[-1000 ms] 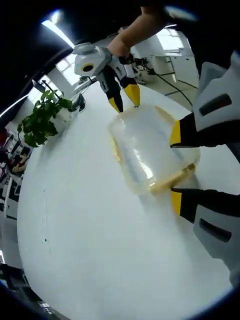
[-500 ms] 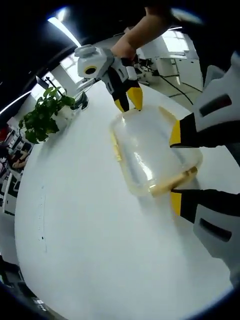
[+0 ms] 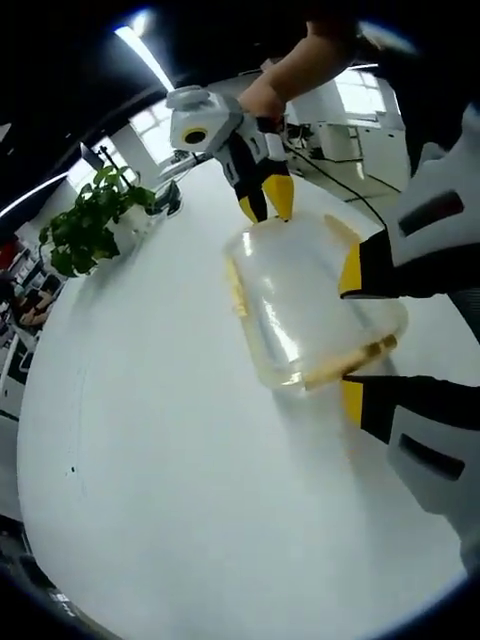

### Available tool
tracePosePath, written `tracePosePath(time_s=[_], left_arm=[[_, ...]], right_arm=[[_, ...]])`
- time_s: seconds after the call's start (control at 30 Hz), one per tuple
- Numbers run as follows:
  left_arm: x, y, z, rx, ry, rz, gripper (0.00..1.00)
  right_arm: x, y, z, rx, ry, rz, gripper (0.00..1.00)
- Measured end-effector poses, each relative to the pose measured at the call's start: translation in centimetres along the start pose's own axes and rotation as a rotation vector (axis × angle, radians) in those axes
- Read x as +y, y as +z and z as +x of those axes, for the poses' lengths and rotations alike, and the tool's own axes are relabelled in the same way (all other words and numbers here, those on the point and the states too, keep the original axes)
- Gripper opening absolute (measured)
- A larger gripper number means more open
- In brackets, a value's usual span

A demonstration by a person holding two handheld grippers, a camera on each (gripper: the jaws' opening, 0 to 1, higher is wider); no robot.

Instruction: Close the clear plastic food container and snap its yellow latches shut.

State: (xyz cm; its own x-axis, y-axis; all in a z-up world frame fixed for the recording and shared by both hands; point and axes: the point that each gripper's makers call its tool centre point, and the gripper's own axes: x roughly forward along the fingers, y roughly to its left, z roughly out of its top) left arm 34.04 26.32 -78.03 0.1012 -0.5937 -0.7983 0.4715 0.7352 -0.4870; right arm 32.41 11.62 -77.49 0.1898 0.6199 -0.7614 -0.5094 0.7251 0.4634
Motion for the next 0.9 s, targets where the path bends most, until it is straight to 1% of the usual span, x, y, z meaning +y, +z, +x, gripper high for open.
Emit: tracePosePath(time_s=[0.03,0.07,0.1,0.13,0.17,0.2,0.23,0.27,0.3,0.33,0.37,0.4,0.43,0.47,0.53,0.6,0.67,0.7,0.73,0.77,0.83,0.9], left_arm=[[0.4,0.4,-0.3,-0.017,0.030,0.098,0.25],[0.5,0.7,-1.0,-0.029,0.060,0.153,0.21],[0.9,1.2,-1.7,-0.050,0.108,0.196,0.16],[0.9,1.4,-2.4,-0.054,0.136,0.248,0.14],[0.3,2.1,-3.0,-0.097,0.145,0.308,0.19],[-0.7,2.4,-3.2,-0.120,0.121,0.333,0.30],[-1.6,2.6,-3.4,-0.123,0.110,0.374,0.35],[-2.6,2.7,-3.5,-0.123,0.096,0.432,0.34],[-3.8,2.9,-3.3,-0.123,0.059,0.513,0.28],[-4.7,2.8,-3.0,-0.097,0.062,0.619,0.23],[-4.7,2.8,-2.7,-0.076,0.084,0.678,0.20],[-5.4,2.6,-2.2,-0.036,0.093,0.751,0.20],[-5.7,2.5,-1.8,-0.015,0.086,0.783,0.20],[-6.1,2.5,-1.2,0.002,0.076,0.828,0.20],[-6.2,2.6,-0.7,0.027,0.078,0.849,0.20],[-6.3,2.7,-0.4,0.038,0.076,0.871,0.19],[-6.4,2.6,-0.3,0.042,0.070,0.889,0.16],[-6.6,2.5,-0.3,0.043,0.059,0.903,0.12],[-6.6,2.4,-0.1,0.044,0.057,0.916,0.11],[-6.5,2.4,0.0,0.044,0.060,0.918,0.11],[-6.5,2.3,0.3,0.053,0.069,0.919,0.11],[-6.8,2.1,0.6,0.062,0.060,0.924,0.11]], right_arm=[[0.2,0.0,-0.3,0.011,-0.006,-0.021,0.19],[0.0,0.0,-0.6,0.024,-0.026,-0.069,0.15],[-0.2,0.9,-1.2,0.008,-0.057,-0.132,0.15],[-0.4,1.5,-1.6,0.011,-0.085,-0.179,0.15],[-0.5,2.4,-2.0,-0.001,-0.107,-0.220,0.15],[-0.4,3.9,-2.4,-0.017,-0.131,-0.310,0.15],[-0.2,4.8,-2.7,-0.018,-0.143,-0.368,0.15],[0.5,5.9,-2.7,-0.033,-0.135,-0.419,0.15],[1.3,7.0,-2.5,-0.057,-0.111,-0.457,0.15],[2.5,8.0,-2.0,-0.054,-0.074,-0.473,0.15],[3.1,8.3,-1.5,-0.036,-0.052,-0.488,0.15],[3.7,8.6,-0.6,0.001,-0.038,-0.532,0.15],[3.9,8.7,-0.1,0.023,-0.035,-0.569,0.15],[3.9,8.6,0.8,0.073,-0.044,-0.620,0.16],[3.8,8.1,2.0,0.144,-0.051,-0.690,0.14],[4.3,7.6,2.4,0.182,-0.046,-0.732,0.08],[5.2,7.1,2.4,0.180,-0.015,-0.717,0.00],[5.9,6.6,2.3,0.179,0.024,-0.688,0.00],[6.2,6.5,2.4,0.169,0.042,-0.668,0.00],[6.0,6.2,2.6,0.165,0.043,-0.664,0.00],[5.4,5.6,3.0,0.182,0.036,-0.666,0.01],[4.4,5.3,3.3,0.202,0.001,-0.686,0.01]])
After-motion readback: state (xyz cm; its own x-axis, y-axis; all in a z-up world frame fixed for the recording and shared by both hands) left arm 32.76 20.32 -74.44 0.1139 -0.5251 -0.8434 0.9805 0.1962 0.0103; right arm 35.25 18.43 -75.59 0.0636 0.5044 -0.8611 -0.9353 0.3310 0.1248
